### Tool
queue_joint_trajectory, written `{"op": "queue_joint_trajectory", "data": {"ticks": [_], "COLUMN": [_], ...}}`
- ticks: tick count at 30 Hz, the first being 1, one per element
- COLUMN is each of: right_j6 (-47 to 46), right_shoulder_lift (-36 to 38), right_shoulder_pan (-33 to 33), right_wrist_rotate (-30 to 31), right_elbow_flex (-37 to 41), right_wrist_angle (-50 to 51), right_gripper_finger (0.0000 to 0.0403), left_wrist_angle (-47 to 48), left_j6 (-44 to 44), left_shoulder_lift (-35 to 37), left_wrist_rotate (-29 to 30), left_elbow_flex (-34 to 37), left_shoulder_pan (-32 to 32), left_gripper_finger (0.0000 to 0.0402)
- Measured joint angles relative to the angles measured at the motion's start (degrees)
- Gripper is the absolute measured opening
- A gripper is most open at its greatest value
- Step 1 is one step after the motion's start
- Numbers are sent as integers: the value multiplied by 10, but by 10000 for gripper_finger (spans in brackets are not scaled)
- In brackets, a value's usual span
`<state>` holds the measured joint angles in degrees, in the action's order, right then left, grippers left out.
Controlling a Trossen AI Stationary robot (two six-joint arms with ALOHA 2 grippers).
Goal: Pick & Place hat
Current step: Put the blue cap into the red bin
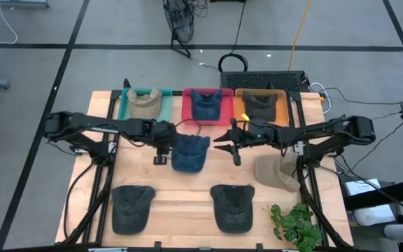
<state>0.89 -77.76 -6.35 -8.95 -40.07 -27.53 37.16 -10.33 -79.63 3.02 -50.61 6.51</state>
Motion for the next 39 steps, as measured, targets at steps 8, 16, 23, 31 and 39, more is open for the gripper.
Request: {"op": "queue_joint_trajectory", "data": {"ticks": [8, 16, 23, 31, 39], "right_j6": [-9, -2, -25, -18, -19], "right_shoulder_lift": [-120, -229, -330, -360, -358], "right_shoulder_pan": [5, 4, 4, 6, -7], "right_wrist_rotate": [-1, 2, -16, -2, -1], "right_elbow_flex": [-83, -160, -218, -233, -233], "right_wrist_angle": [-5, -23, -19, 27, 57], "right_gripper_finger": [98, 103, 136, 145, 109], "left_wrist_angle": [-94, -307, -450, -479, -464], "left_j6": [36, 57, 65, 95, 73], "left_shoulder_lift": [169, 268, 272, 276, 276], "left_wrist_rotate": [7, 3, -16, -15, -12], "left_elbow_flex": [27, 56, 122, 131, 131], "left_shoulder_pan": [6, 5, -8, -1, -3], "left_gripper_finger": [91, 90, 90, 90, 90]}}
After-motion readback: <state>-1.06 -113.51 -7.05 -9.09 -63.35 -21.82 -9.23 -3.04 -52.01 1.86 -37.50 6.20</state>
